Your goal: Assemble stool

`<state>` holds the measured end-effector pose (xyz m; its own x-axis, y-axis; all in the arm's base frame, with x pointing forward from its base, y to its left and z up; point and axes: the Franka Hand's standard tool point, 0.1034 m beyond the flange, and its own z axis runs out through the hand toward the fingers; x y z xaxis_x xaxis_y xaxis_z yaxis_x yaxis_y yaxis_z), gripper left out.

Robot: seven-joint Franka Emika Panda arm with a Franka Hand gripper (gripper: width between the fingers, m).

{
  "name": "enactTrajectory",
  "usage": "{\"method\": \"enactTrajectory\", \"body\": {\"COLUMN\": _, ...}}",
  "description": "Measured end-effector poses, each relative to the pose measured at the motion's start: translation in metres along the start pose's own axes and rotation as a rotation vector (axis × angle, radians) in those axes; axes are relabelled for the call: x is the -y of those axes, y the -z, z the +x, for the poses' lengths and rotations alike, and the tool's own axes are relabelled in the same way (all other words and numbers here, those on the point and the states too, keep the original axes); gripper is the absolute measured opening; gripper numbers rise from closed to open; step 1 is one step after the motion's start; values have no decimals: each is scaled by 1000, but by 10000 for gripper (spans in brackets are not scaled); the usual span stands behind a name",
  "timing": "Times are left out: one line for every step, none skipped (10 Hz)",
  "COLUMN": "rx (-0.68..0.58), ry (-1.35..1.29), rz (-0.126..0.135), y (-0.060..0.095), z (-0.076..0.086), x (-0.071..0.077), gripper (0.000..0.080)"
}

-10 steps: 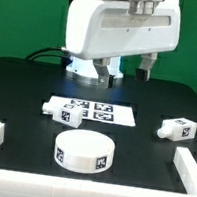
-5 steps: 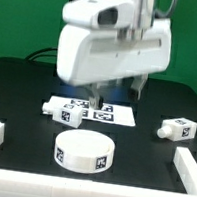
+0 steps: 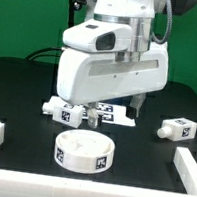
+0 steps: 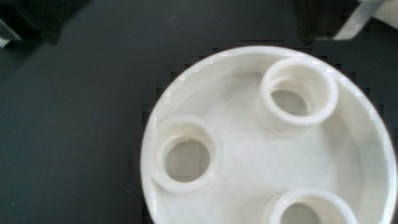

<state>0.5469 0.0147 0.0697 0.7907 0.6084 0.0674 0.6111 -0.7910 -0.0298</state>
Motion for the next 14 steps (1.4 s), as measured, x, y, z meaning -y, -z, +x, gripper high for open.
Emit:
{"method": "enactTrajectory", "body": {"rx": 4, "ry": -16, "rz": 0, "y": -11, "z": -12, "x": 9, "gripper": 650}}
{"method": "enactTrajectory", "body": {"rx": 15, "ry": -19, "rz": 8, "y": -23, "z": -21, "x": 14, "gripper": 650}}
{"method": "enactTrajectory", "body": {"rx": 1, "ry": -24, "rz": -2, "y": -36, "z": -24, "x": 13, "gripper": 650}}
{"method": "enactTrajectory", "body": {"rx": 2, "ry": -31, "rz": -1, "y": -46, "z": -28, "x": 11, "gripper": 650}}
{"method": "enactTrajectory", "body": {"rx": 3, "ry": -33, "rz": 0, "y": -51, "z": -30, "x": 10, "gripper": 650}}
{"method": "enactTrajectory", "body": {"rx": -3, "ry": -29, "rz": -4, "y": -55, "z": -31, "x": 9, "gripper": 650}}
{"method": "enactTrajectory", "body": {"rx": -6, "ry": -24, "rz": -7, "y": -58, "z": -32, "x": 7, "gripper": 650}}
{"method": "enactTrajectory", "body": {"rx": -6, "ry": -23, "rz": -7, "y": -57, "z": -31, "x": 8, "gripper": 650}}
{"method": "enactTrajectory", "body": {"rx": -6, "ry": -23, "rz": -7, "y": -58, "z": -31, "x": 8, "gripper": 525}}
{"method": "enactTrajectory", "body": {"rx": -6, "ry": -24, "rz": -7, "y": -58, "z": -31, "x": 8, "gripper": 386}}
{"method": "enactTrajectory", "body": {"rx": -6, "ry": -24, "rz": -7, "y": -57, "z": -31, "x": 8, "gripper": 310}}
{"method": "enactTrajectory", "body": {"rx": -5, "ry": 17, "rz": -16, "y": -54, "z": -25, "x": 9, "gripper": 310}}
{"method": "enactTrajectory", "body": {"rx": -12, "ry": 102, "rz": -43, "y": -46, "z": -7, "x": 15, "gripper": 310}}
{"method": "enactTrajectory", "body": {"rx": -21, "ry": 171, "rz": -58, "y": -45, "z": 16, "x": 23, "gripper": 310}}
